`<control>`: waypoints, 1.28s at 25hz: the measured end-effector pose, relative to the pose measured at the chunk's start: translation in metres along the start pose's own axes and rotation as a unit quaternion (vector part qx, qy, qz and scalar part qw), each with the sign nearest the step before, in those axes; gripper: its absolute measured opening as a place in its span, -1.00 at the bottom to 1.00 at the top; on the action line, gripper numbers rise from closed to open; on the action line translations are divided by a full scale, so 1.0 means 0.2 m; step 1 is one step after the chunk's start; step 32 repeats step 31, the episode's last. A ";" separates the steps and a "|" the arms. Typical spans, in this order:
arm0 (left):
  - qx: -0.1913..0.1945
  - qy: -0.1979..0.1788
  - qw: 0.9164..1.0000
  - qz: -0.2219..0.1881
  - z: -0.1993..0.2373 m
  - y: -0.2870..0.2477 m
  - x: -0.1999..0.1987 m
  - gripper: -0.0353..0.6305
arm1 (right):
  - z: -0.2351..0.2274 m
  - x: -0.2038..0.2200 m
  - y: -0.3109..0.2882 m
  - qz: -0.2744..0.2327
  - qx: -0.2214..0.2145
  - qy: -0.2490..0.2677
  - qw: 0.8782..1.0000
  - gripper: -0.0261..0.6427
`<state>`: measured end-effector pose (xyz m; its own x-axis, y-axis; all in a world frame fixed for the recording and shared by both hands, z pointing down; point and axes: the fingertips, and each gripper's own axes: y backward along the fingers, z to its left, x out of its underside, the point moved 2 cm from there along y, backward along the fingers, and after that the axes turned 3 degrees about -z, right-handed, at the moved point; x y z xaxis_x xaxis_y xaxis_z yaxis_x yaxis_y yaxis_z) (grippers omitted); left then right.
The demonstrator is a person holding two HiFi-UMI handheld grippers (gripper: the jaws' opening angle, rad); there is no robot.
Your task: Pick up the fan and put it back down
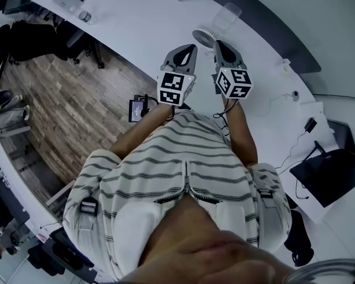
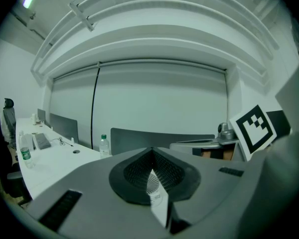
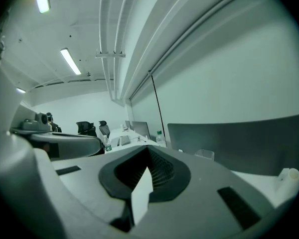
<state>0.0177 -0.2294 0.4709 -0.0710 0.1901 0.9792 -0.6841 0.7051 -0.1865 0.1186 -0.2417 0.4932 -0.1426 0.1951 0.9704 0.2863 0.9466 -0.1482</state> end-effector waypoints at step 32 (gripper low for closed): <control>0.000 0.011 1.000 -0.017 0.04 0.07 -0.04 -0.87 | 0.24 -0.09 0.13 -0.026 0.027 0.036 0.999 -0.89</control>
